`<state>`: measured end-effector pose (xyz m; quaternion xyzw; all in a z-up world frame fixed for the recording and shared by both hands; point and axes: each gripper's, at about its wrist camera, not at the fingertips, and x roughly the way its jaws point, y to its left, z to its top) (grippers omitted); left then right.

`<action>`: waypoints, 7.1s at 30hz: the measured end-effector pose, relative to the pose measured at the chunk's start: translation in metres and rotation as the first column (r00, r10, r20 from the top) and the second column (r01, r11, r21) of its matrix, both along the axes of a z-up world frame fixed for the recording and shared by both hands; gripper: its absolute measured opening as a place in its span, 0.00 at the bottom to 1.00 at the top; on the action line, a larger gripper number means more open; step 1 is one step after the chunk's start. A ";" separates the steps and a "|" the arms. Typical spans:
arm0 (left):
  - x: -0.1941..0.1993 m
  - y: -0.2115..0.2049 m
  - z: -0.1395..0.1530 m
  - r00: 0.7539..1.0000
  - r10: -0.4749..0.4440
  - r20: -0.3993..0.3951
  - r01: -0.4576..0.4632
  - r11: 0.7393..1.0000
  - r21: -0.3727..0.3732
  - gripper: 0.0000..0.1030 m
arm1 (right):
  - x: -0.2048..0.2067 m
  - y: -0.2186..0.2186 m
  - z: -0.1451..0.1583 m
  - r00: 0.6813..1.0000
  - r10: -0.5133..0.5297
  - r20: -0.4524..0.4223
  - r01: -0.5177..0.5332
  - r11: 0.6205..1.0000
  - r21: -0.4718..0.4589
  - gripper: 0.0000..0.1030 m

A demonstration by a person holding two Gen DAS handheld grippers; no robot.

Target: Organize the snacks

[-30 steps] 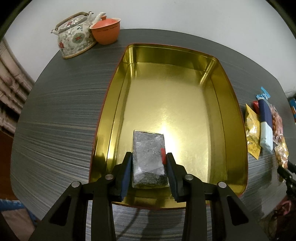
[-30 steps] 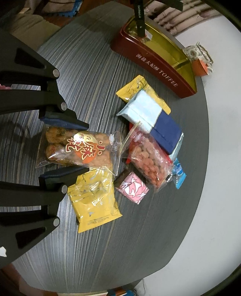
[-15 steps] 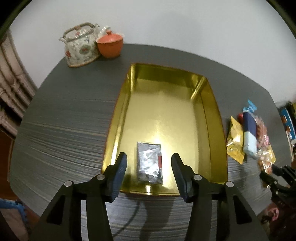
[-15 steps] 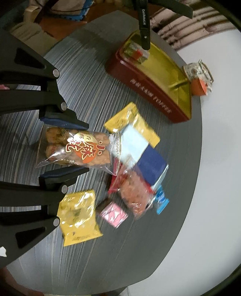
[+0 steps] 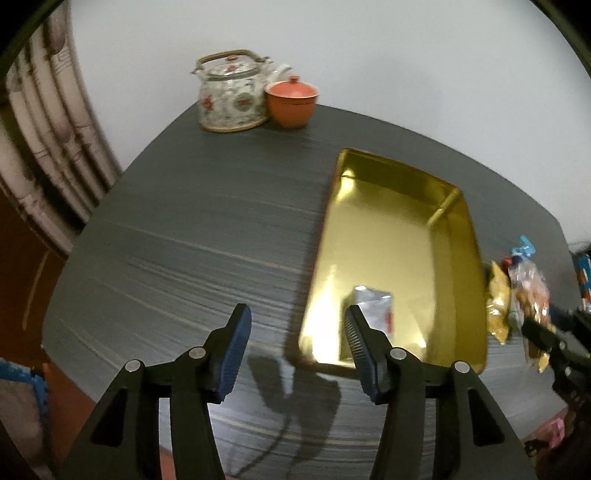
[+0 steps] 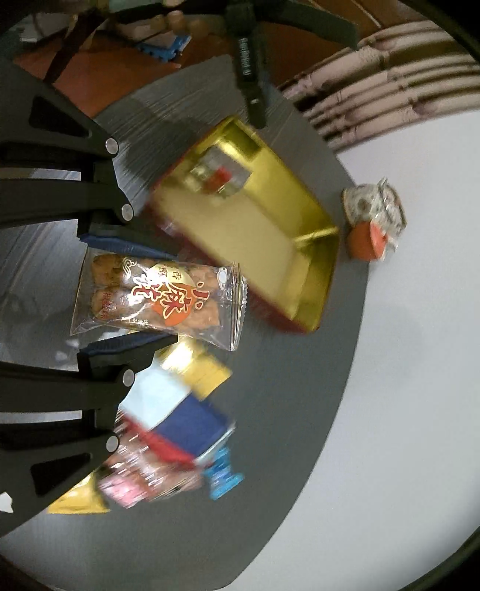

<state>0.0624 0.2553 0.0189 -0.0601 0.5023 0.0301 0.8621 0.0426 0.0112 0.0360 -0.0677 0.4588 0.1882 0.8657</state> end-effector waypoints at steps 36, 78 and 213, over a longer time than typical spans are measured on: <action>0.001 0.019 -0.013 0.998 0.053 -0.036 -0.052 0.998 0.023 0.60 | 0.056 0.103 -0.062 0.985 0.125 -0.116 -0.139 0.983 -0.123 0.34; -0.001 0.011 -0.016 0.998 0.037 -0.047 -0.035 0.999 0.042 0.61 | -0.009 -0.191 -0.057 0.701 -0.644 -0.305 0.642 0.757 -0.121 0.55; 0.083 -0.138 0.014 0.980 -0.185 -0.073 0.192 0.976 0.107 0.49 | -0.021 -0.227 -0.079 0.847 -0.526 -0.073 0.519 0.850 -0.093 0.54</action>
